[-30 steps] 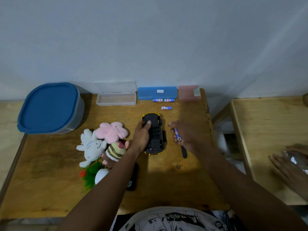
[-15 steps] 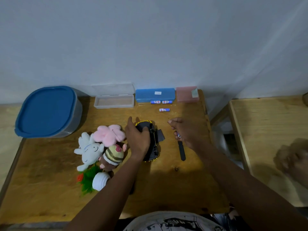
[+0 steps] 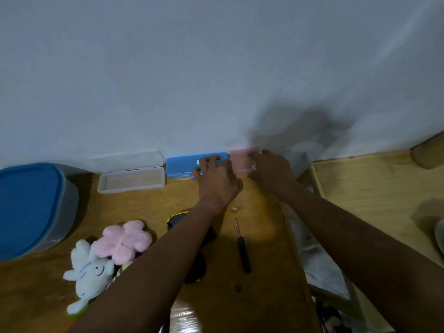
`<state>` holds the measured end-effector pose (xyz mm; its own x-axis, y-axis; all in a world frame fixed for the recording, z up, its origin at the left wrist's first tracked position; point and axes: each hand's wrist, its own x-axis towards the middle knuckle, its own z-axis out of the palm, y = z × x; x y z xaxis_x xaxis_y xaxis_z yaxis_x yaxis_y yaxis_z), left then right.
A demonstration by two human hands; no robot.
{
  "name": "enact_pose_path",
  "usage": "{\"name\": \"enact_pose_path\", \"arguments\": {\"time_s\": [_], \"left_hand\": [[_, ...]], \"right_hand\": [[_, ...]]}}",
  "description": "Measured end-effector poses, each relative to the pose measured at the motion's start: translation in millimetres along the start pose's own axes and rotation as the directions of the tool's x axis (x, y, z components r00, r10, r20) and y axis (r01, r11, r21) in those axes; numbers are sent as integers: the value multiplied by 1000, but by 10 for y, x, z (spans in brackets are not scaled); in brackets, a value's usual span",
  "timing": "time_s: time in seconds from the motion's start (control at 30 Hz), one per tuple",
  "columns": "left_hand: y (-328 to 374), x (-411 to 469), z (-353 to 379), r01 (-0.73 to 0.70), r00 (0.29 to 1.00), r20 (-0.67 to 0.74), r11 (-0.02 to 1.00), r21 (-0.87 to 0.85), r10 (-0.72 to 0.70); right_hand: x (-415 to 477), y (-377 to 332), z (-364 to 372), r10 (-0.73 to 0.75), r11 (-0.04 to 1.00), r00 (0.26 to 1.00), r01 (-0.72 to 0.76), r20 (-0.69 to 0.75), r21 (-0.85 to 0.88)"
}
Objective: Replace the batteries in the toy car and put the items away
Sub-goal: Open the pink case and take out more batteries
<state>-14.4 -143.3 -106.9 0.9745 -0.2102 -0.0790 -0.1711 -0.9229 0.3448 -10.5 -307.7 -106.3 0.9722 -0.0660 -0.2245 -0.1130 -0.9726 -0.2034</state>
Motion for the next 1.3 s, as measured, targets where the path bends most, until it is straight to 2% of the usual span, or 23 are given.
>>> {"name": "enact_pose_path", "arguments": {"time_s": [0.13,0.33,0.47,0.57,0.67,0.8,0.93,1.07,1.2,1.3], "left_hand": [[-23,211,141,-36,999,-8,993,113,37],[-82,411,250,-90,996,3,984,155,91],[-97,466,264,-95,995,-7,983,156,97],[-93,478,276,-99,995,-2,979,177,101],[-73,494,279,-74,997,-9,985,158,76],[-53,473,272,-38,999,19,991,125,35],[-61,360,305,-38,996,-78,998,53,42],[-82,286,337,-131,990,-36,983,127,136],[-112,257,336,-151,988,10,974,169,151],[-99,271,317,-110,994,9,989,99,110]], "right_hand": [[105,43,15,-158,965,987,149,-26,-215],[237,30,51,-307,832,949,301,66,-467],[232,17,-5,-343,821,934,350,100,-451],[239,60,-28,-393,807,918,376,62,-455],[287,88,-87,-450,817,888,454,98,-355],[422,249,-209,-458,851,887,415,-66,-321],[448,364,-205,-424,899,882,382,-207,-217],[451,358,-93,-401,916,860,370,-316,-157],[434,346,-1,-364,930,781,334,-507,-153],[384,337,102,-400,911,672,369,-623,-186]]}}
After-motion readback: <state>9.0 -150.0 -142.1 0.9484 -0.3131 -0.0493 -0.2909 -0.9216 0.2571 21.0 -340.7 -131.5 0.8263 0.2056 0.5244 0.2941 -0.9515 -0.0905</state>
